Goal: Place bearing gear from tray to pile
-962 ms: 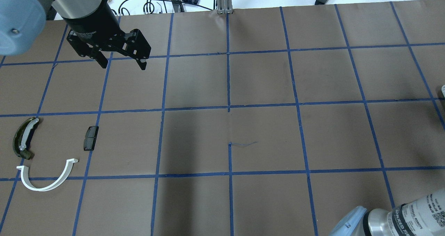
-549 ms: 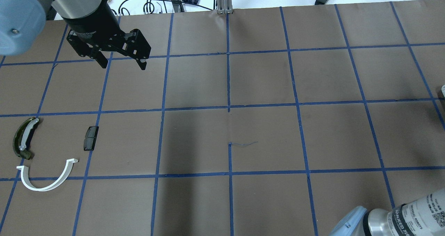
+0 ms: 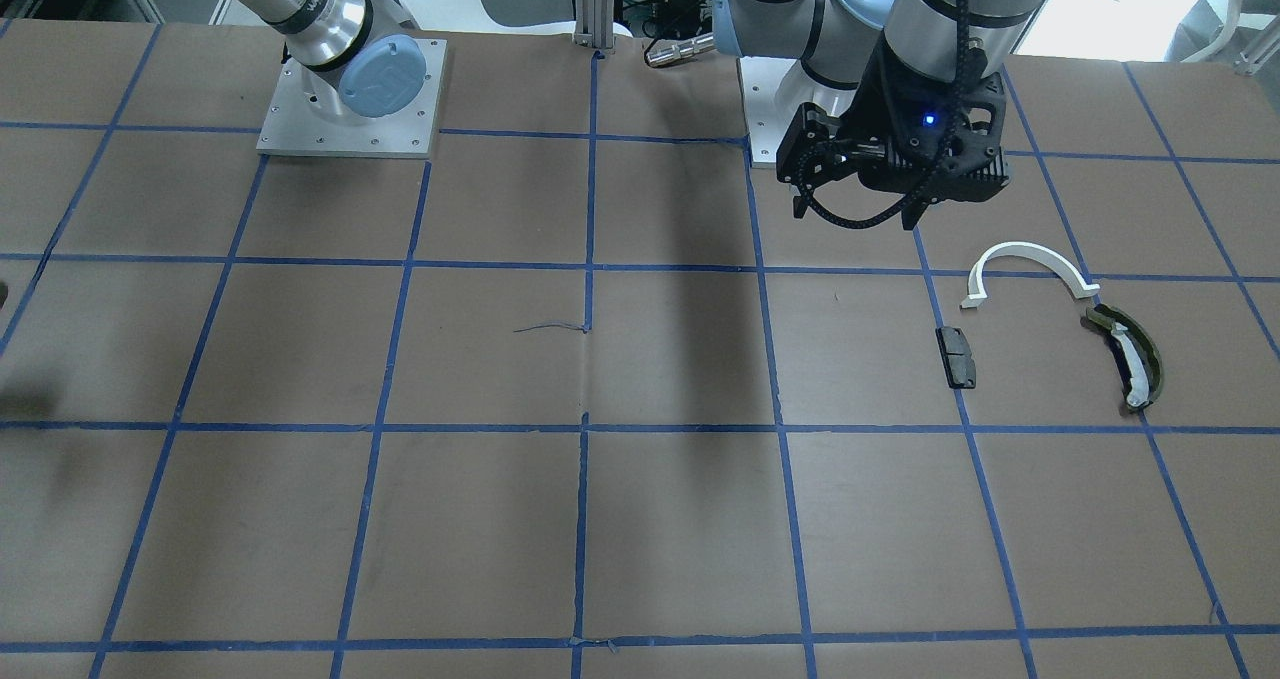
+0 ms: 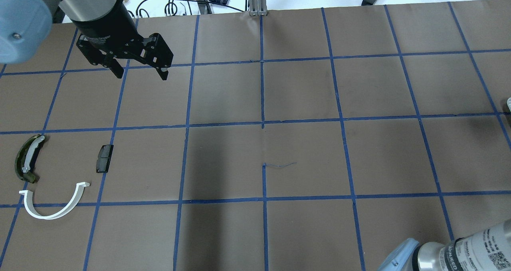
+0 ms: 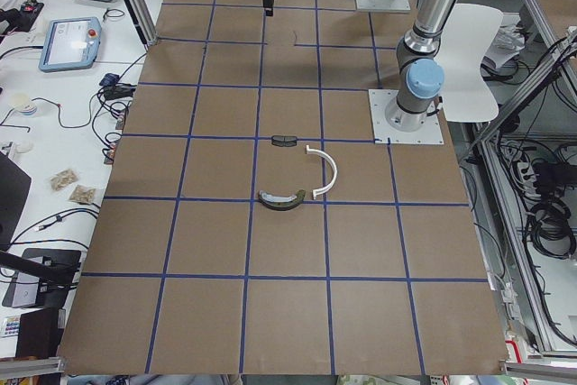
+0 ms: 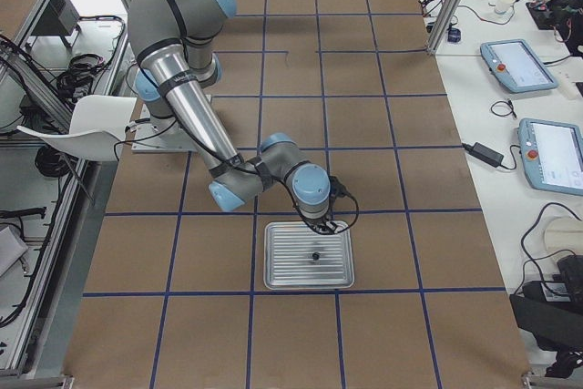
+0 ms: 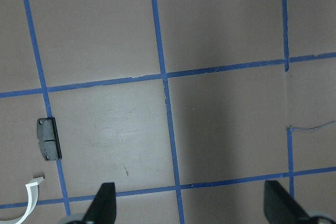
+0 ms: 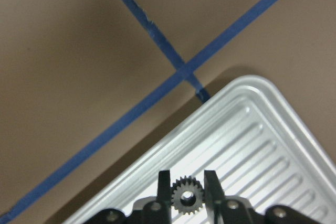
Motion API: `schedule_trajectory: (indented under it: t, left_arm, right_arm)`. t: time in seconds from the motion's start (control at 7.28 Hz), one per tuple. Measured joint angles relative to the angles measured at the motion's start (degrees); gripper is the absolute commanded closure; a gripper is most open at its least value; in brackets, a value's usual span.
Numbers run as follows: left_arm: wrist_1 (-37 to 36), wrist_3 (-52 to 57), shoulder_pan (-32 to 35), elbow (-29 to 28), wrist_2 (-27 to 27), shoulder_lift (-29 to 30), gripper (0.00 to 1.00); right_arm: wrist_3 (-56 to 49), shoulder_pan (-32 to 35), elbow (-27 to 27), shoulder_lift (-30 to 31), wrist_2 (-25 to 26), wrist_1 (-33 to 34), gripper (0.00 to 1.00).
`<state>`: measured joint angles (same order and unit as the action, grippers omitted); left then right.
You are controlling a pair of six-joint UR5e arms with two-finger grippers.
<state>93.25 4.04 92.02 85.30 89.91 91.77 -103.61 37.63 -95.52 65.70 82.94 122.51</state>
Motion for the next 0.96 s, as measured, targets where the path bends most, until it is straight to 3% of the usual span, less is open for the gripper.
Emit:
schedule_trajectory:
  t: [0.55, 0.96]
  left_arm:
    - [0.0, 0.0, 0.0, 0.0, 0.0, 0.0, 0.00]
    - [0.0, 0.0, 0.0, 0.0, 0.0, 0.0, 0.00]
  right_arm:
    - [24.9, 19.2, 0.0, 11.2, 0.2, -8.4, 1.00]
    - [53.1, 38.2, -0.2, 9.5, -1.4, -6.8, 1.00]
